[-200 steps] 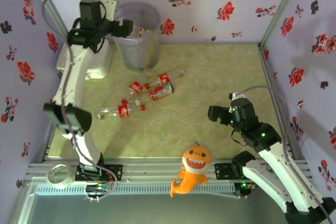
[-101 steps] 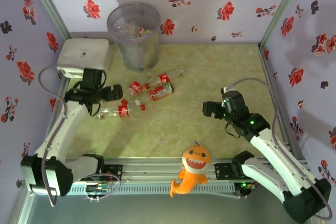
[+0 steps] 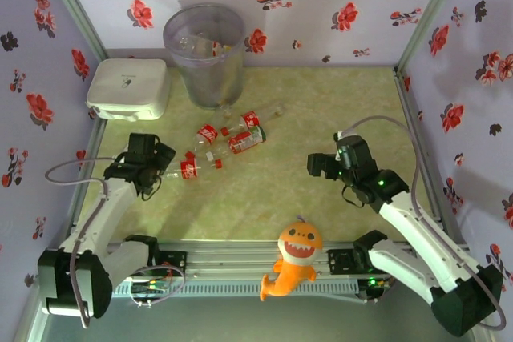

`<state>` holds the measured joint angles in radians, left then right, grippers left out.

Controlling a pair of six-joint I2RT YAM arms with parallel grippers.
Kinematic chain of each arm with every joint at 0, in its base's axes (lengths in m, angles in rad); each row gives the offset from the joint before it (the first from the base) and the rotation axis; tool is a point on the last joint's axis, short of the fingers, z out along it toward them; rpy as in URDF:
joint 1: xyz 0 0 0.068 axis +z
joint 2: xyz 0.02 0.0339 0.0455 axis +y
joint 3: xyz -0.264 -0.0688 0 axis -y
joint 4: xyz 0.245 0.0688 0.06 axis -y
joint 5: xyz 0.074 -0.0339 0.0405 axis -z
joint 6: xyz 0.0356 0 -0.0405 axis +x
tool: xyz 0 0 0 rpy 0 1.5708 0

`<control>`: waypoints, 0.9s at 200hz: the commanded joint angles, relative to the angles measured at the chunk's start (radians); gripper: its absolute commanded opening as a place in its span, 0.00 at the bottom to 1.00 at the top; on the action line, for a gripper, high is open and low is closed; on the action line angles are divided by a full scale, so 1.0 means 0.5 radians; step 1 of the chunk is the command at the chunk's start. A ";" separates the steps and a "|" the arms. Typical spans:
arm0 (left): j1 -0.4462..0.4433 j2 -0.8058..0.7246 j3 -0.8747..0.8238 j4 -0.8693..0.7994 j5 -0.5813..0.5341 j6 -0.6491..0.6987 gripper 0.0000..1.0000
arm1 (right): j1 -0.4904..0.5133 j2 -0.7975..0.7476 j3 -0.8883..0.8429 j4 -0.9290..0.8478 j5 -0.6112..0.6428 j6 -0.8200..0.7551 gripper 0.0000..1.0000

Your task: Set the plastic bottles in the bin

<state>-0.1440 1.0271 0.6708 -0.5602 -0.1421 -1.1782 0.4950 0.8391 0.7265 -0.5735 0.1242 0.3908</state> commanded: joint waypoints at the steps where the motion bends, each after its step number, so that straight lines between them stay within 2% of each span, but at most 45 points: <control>1: 0.050 0.073 -0.069 0.127 -0.041 -0.391 0.99 | -0.019 -0.053 0.018 -0.090 0.049 -0.048 0.99; 53: 0.140 0.431 -0.162 0.454 0.056 -0.542 0.96 | -0.020 -0.092 0.008 -0.128 0.055 -0.049 0.99; 72: 0.158 0.521 -0.186 0.543 0.057 -0.576 0.92 | -0.019 -0.103 -0.004 -0.135 0.067 -0.045 0.99; 115: 0.171 0.607 -0.217 0.638 0.039 -0.622 0.86 | -0.020 -0.108 -0.011 -0.138 0.086 -0.043 0.99; 180: 0.175 0.737 -0.301 0.847 0.060 -0.684 0.70 | -0.020 -0.172 0.020 -0.238 0.103 0.023 0.99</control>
<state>-0.0650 1.3277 0.5747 -0.3061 -0.1215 -1.4872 0.4908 0.7891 0.7258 -0.6422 0.1406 0.3855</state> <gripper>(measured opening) 0.718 0.993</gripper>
